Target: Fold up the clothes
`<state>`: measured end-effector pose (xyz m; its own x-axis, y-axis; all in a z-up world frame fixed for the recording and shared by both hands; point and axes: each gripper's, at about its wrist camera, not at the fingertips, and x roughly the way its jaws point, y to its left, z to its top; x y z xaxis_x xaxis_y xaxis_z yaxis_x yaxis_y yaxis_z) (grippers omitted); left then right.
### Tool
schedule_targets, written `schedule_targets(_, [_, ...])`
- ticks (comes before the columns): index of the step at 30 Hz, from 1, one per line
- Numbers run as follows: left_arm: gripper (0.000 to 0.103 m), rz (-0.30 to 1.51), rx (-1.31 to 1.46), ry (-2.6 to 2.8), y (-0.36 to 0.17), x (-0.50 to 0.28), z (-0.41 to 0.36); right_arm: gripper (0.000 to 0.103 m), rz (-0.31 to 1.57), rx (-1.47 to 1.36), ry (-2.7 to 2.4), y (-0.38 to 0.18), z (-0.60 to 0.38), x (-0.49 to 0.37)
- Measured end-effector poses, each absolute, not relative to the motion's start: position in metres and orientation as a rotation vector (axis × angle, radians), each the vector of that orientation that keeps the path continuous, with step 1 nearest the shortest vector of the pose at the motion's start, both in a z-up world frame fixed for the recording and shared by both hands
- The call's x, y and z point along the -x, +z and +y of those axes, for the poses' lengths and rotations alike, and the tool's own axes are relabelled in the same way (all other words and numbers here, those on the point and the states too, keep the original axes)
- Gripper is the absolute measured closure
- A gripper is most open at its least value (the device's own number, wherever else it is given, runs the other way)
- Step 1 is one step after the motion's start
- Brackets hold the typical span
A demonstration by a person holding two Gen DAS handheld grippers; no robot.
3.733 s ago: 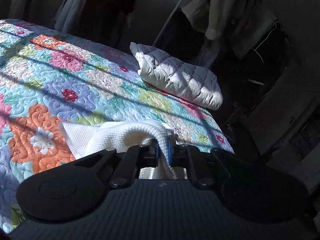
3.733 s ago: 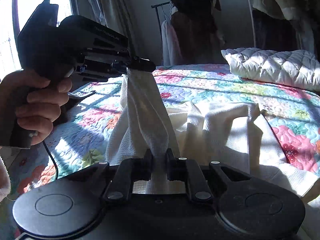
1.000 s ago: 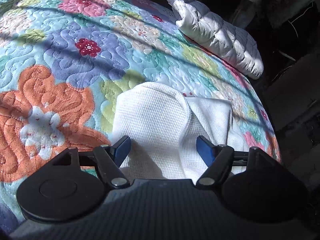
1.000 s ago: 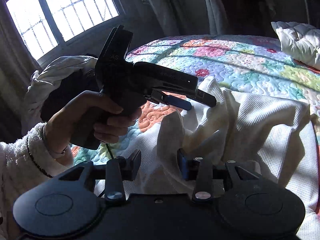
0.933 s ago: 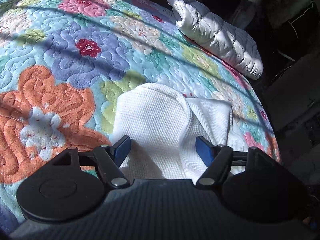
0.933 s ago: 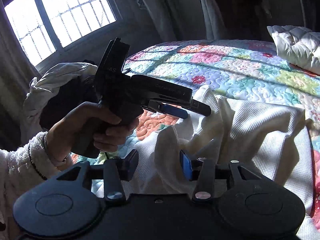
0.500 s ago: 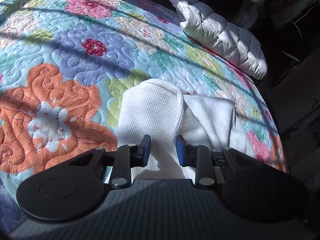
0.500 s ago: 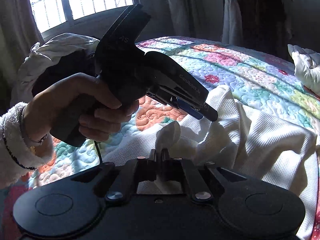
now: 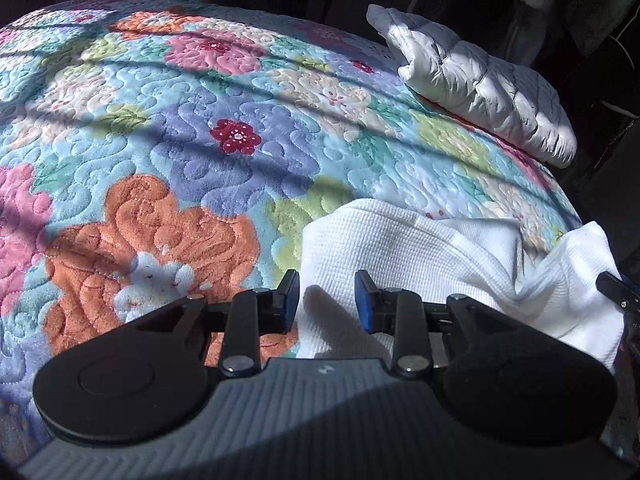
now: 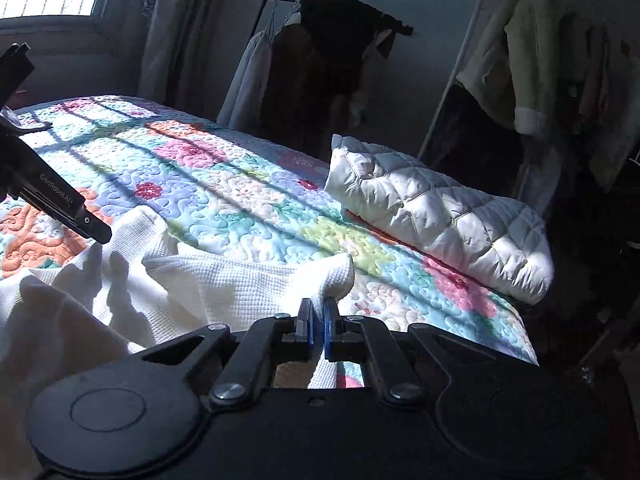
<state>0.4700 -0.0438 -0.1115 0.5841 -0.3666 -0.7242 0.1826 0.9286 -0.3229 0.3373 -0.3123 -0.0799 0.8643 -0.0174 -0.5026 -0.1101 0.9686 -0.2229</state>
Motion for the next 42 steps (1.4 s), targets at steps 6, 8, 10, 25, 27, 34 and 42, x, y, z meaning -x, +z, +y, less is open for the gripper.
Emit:
schedule_targets(6, [0.054, 0.934, 0.309, -0.426, -0.126, -0.491, -0.035, 0.097, 0.574, -0.076, 0.042, -0.092, -0.365, -0.364])
schedule_targets(8, [0.040, 0.947, 0.318, -0.458, -0.132, -0.501, -0.041, 0.097, 0.606, -0.103, 0.075, -0.100, -0.367, -0.373])
schedule_targets(10, [0.035, 0.945, 0.320, -0.479, -0.136, -0.507, -0.047, 0.094, 0.628, -0.101, 0.098, -0.107, -0.363, -0.377])
schedule_targets(25, [0.096, 0.692, 0.277, -0.431, -0.076, -0.495, -0.035, 0.096, 0.586, -0.086, 0.121, -0.113, -0.346, -0.379])
schedule_targets(27, [0.096, 0.713, 0.322, -0.411, -0.083, -0.505, -0.027, 0.096, 0.507, -0.042, 0.147, -0.101, -0.339, -0.376])
schedule_targets(34, [0.094, 0.877, 0.519, -0.289, -0.134, -0.539, -0.001, 0.097, 0.474, 0.014, 0.167, -0.098, -0.330, -0.403])
schedule_targets(42, [0.088, 0.849, 0.339, -0.180, -0.140, -0.528, -0.010, 0.055, 0.617, -0.103, 0.051, -0.112, -0.358, -0.395])
